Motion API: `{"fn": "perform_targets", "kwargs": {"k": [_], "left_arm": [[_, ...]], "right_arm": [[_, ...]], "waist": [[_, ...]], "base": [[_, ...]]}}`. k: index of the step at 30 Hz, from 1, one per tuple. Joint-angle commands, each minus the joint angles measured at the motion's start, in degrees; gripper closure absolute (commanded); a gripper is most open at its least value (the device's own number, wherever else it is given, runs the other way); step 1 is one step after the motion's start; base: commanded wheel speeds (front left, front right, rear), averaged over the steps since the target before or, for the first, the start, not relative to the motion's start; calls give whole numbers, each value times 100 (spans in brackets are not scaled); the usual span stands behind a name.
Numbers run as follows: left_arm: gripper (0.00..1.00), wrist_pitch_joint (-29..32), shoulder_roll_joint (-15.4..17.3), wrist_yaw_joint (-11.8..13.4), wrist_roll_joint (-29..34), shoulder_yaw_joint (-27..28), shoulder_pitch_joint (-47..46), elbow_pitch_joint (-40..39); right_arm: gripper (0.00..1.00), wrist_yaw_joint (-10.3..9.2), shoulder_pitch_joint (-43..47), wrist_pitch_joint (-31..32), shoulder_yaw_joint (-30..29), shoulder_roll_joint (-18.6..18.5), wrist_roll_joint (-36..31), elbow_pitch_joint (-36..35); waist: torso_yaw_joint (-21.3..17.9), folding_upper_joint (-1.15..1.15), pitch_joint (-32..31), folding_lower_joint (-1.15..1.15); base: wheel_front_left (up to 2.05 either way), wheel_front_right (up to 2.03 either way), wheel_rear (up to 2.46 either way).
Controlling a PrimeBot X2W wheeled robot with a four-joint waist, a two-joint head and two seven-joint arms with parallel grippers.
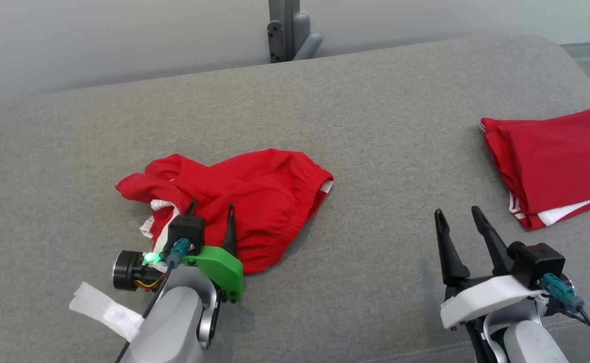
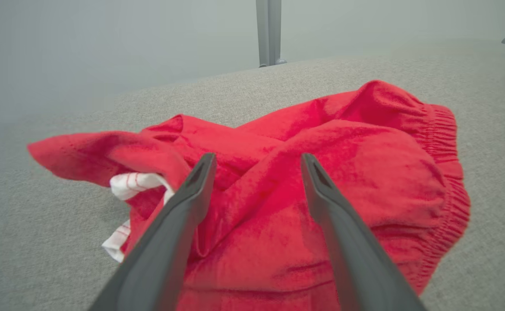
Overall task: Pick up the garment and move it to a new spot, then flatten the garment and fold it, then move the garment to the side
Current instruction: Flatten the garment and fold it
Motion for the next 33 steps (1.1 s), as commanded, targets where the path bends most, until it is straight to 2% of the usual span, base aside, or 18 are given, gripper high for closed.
{"fn": "perform_targets", "kwargs": {"k": [1, 8, 15, 21, 33], "left_arm": [[0, 2, 18, 34, 56, 29, 57, -121], [0, 3, 18, -14, 135, 59, 365, -654], [0, 3, 50, 15, 199, 220, 765, -1128], [0, 3, 106, 48, 240, 421, 1056, -1427], [0, 3, 130, 89, 365, 670, 1467, -1971]], "right_arm": [[0, -3, -39, -28, 72, -14, 37, 51], [0, -3, -122, -45, 316, -13, 187, 289], [0, -3, -314, 75, 1062, -14, 530, 783], [0, -3, -672, 132, 1633, -17, 780, 1472], [0, -3, -1295, 24, 2295, -18, 1579, 2896]], "waist": [[83, 69, -5, 0], [337, 69, -82, 0], [674, 69, -179, 0], [1131, 69, -188, 0], [1950, 69, -206, 0]], "base": [[0, 0, 0], [0, 0, 0], [0, 0, 0], [0, 0, 0], [0, 0, 0]]}}
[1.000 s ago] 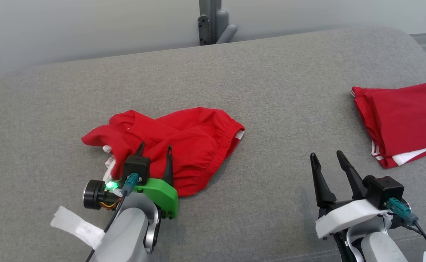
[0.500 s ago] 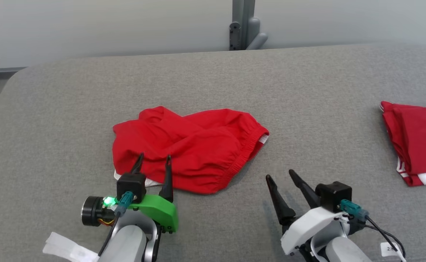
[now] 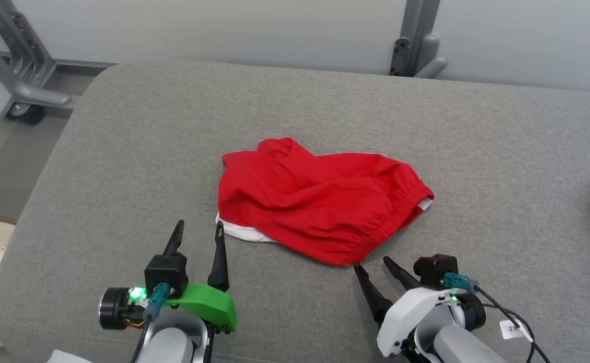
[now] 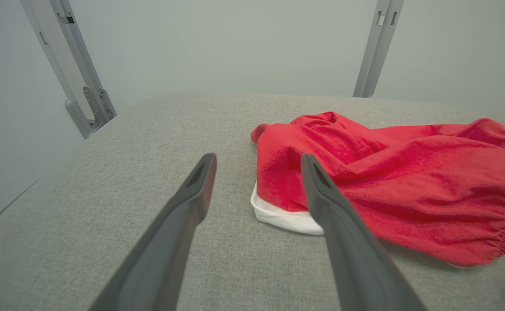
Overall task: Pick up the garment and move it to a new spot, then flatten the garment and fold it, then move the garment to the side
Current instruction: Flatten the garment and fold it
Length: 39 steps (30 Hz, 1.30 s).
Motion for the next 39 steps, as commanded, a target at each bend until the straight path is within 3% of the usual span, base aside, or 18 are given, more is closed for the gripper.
{"fn": "perform_targets", "kwargs": {"k": [1, 10, 11, 13, 14, 19, 26, 33, 39], "left_arm": [[0, 3, 16, 6, 40, 32, 103, -47], [0, 3, 32, 28, 111, 143, 285, -259], [0, 3, 30, 31, 124, 147, 293, -260], [0, 3, 30, 44, 129, 170, 329, -264], [0, 3, 40, 51, 129, 189, 352, -262], [0, 3, 62, 91, 129, 281, 465, -292], [0, 3, 103, 96, 131, 385, 614, -330], [0, 3, 129, 117, 123, 479, 737, -400], [0, 3, 126, 123, 136, 503, 772, -483]], "right_arm": [[0, -3, -101, -67, 37, -21, 92, 113], [0, -3, -698, -302, 402, -21, 389, 1078], [38, -3, -750, -328, 441, -21, 418, 1127], [84, -3, -819, -363, 487, -21, 483, 1184], [100, -3, -836, -381, 504, -21, 479, 1206], [100, -3, -853, -408, 397, -21, 433, 953], [100, -3, -385, -397, 372, -147, 468, -77], [100, -3, 112, -170, 601, -545, 869, -1627], [100, -3, 525, 369, 415, -887, 1038, -3302]], "waist": [[294, 69, -12, 0], [561, 69, -12, 0], [568, 69, -19, 0], [561, 69, -43, 0], [547, 69, -60, 0], [400, 69, -156, 0], [135, 69, -360, 0], [-127, 69, -512, 0], [-184, 69, -538, 0]], "base": [[0, 0, 0], [0, 0, 0], [0, 0, 0], [0, 0, 0], [0, 0, 0], [0, 0, 0], [0, 0, 0], [0, 0, 0], [0, 0, 0]]}}
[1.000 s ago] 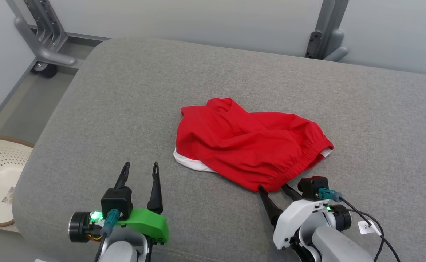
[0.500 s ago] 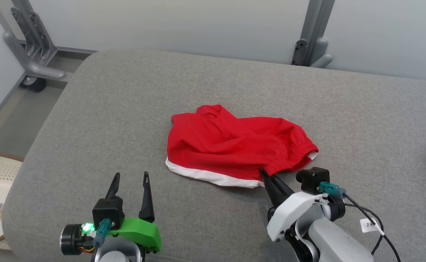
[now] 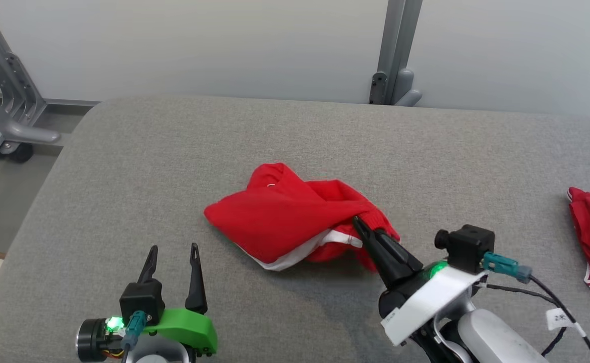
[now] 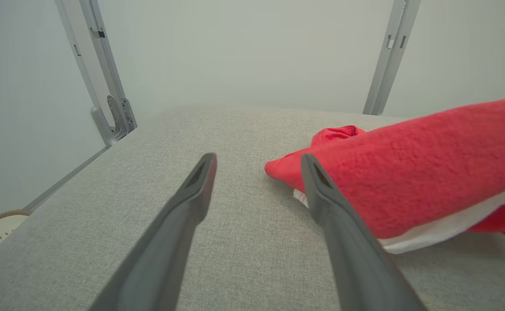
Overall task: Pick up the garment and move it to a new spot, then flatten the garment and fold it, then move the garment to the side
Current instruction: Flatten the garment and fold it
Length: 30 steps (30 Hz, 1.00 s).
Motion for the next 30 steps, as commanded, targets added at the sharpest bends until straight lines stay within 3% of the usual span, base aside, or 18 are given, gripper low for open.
{"fn": "perform_targets", "kwargs": {"k": [1, 6, 11, 19, 24, 30], "left_arm": [[0, 3, 32, 12, 16, 14, 67, -15], [0, 3, 21, 11, 18, 33, 58, -48], [0, 3, 8, -18, 25, 37, 2, -37], [0, 3, -22, -60, 56, 27, -139, 4], [0, 3, -42, -91, 78, 7, -206, 22], [0, 3, -68, -119, 115, -22, -285, 50]], "right_arm": [[100, -3, 79, 50, -25, -22, 24, -106], [100, -3, 407, 623, -323, -29, -99, -1181], [100, -2, 651, 1018, -905, 105, -295, -1224], [100, -2, 512, 1065, -2145, 135, -578, 364], [100, -2, 318, 962, -2481, -2, -556, 1347], [100, -2, 74, 761, -2455, -224, -416, 2263]], "waist": [[4, 69, 1, 0], [67, 69, 22, 0], [149, 69, 71, 0], [242, 69, 288, 0], [222, 69, 425, 0], [179, 69, 584, 0]], "base": [[0, 0, 0], [0, 0, 0], [0, 0, 0], [0, 0, 0], [0, 0, 0], [0, 0, 0]]}}
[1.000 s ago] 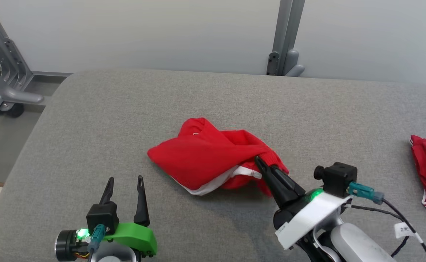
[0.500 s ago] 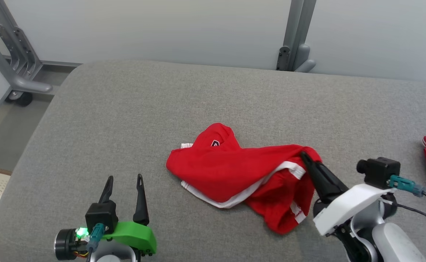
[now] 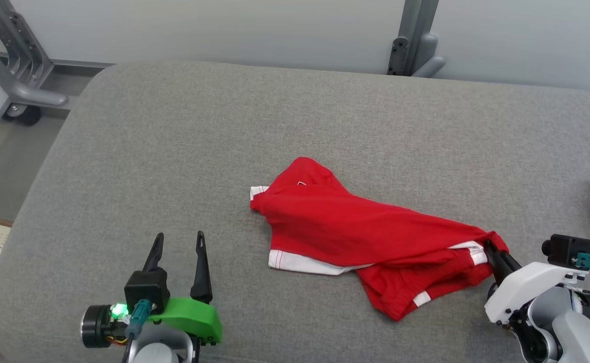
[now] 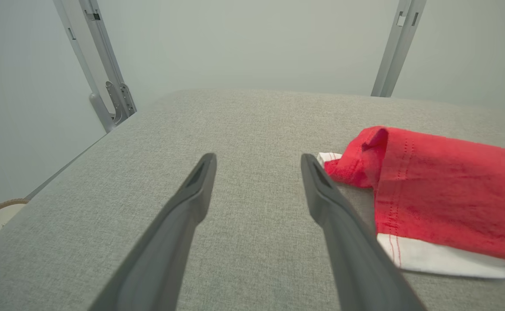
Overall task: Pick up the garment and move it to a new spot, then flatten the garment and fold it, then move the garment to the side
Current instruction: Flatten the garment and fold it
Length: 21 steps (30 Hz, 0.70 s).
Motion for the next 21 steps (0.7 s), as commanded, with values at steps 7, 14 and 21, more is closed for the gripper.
{"fn": "perform_targets", "kwargs": {"k": [7, 14, 21], "left_arm": [[0, 3, -44, -79, 76, -80, -173, 99], [0, 3, -63, -138, 95, -141, -207, 105], [0, 3, -83, -169, 91, -178, -208, 124]], "right_arm": [[100, -2, -285, -319, 330, -202, 248, 661], [60, -2, -452, -690, 647, -255, 347, 843], [0, -2, -346, -1048, 910, -391, 398, 573]], "waist": [[-130, 69, 174, 0], [-297, 69, 206, 0], [-609, 69, 194, 0]], "base": [[0, 0, 0], [0, 0, 0], [0, 0, 0]]}}
